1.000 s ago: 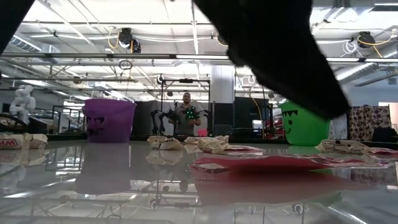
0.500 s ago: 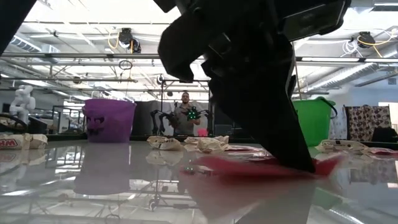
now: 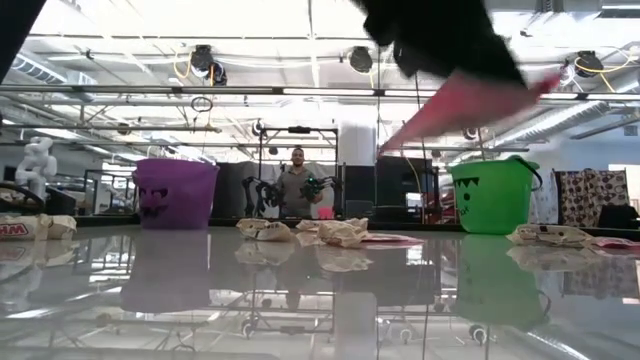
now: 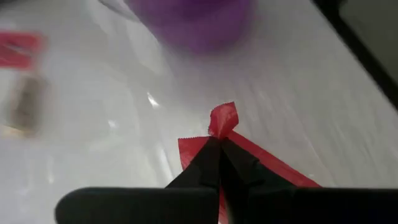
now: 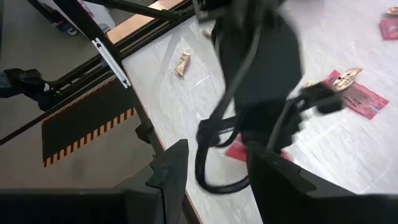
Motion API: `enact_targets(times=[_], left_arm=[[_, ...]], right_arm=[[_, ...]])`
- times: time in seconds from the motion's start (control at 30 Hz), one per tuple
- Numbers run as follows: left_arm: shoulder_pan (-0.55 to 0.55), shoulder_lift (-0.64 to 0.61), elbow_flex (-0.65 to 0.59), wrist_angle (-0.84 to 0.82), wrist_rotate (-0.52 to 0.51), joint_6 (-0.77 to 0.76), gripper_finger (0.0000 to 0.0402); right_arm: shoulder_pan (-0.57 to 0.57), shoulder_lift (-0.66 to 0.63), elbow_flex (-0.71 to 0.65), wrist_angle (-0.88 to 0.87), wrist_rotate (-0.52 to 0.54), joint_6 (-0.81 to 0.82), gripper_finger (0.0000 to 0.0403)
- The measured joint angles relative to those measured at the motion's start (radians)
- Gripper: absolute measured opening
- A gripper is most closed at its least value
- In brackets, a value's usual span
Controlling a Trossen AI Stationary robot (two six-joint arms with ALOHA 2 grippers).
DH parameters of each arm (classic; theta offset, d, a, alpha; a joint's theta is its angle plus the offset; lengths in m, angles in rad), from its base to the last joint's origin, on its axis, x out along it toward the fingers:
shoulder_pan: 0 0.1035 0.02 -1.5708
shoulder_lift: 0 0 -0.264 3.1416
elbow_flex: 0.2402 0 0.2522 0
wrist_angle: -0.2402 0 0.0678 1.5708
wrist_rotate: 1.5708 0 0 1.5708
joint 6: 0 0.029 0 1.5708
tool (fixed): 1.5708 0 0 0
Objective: Sort candy by brand, put in halloween buckets
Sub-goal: Put the red candy into the bottom violet bucket
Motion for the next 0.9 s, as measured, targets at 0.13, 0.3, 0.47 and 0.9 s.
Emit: enact_targets(times=[0.13, 0.3, 0.47, 0.9], left_arm=[[0.013, -0.06, 0.0, 0.147, -0.055, -0.002, 0.0003], [0.028, -0.08, 0.0, 0.422, -0.033, -0.002, 0.0002], [0.026, -0.06, 0.002, 0.608, -0.014, 0.0, 0.0001], [0.055, 0.138, 0.017, 1.081, 0.048, -0.171, 0.0005]], right_arm=[[0.0, 0.0, 0.0, 0.005, 0.004, 0.0, 0.0155], [0.0, 0.0, 0.0, 0.01, 0.002, 0.001, 0.0155], [0.0, 0.001, -0.001, 0.015, -0.001, 0.027, 0.0155], [-0.013, 0.002, -0.001, 0.043, -0.001, 0.053, 0.0155]])
